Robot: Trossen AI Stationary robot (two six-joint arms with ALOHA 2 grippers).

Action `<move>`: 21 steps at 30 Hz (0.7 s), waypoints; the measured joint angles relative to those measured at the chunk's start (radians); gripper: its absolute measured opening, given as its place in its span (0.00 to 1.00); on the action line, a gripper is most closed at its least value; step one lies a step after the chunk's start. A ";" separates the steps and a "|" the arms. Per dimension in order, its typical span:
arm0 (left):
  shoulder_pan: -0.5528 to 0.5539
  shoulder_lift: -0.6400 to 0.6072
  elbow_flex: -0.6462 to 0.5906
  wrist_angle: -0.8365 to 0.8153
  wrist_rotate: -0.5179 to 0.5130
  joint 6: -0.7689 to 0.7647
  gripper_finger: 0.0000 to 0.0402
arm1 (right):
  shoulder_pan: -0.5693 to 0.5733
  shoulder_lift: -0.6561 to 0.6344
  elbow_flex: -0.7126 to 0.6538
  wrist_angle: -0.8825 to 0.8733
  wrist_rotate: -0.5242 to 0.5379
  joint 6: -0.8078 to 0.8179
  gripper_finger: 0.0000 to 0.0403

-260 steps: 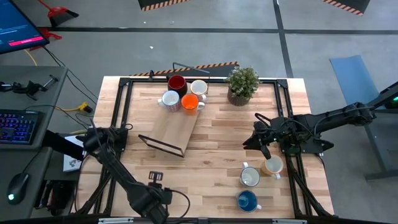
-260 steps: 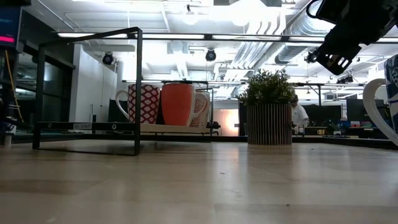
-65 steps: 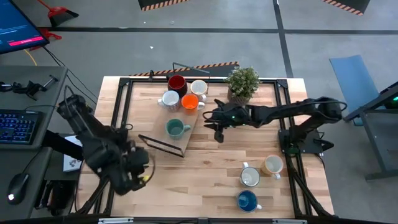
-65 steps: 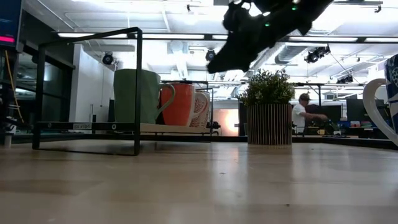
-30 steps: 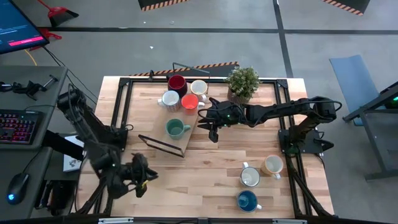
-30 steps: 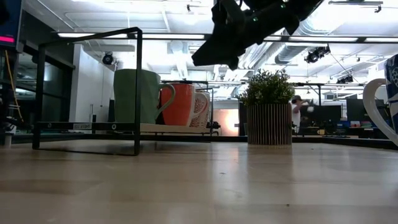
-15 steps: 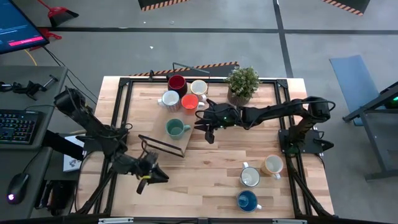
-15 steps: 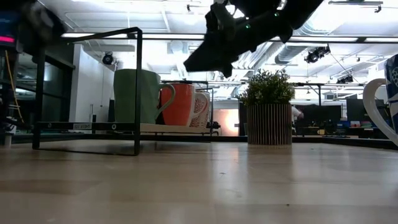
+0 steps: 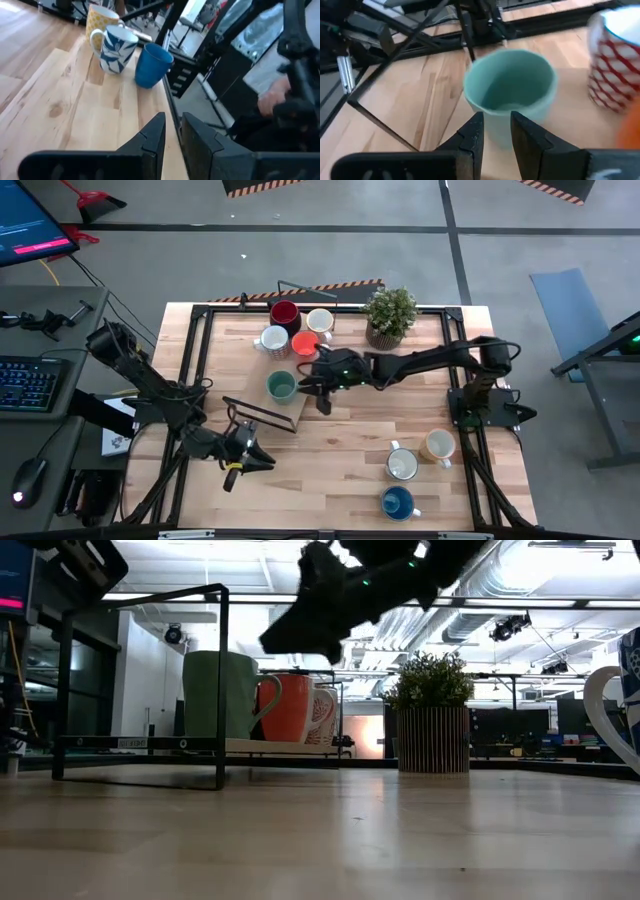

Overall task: Place coffee mugs
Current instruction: Put the light blue cup on the shelf

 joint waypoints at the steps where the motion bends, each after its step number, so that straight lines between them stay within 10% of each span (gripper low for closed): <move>1: 0.000 0.000 0.001 0.003 -0.005 -0.002 0.13 | 0.003 0.016 0.030 -0.028 0.000 -0.013 0.19; 21: -0.008 0.000 0.001 -0.004 -0.035 0.069 0.13 | 0.012 0.056 0.128 -0.244 0.026 -0.024 0.19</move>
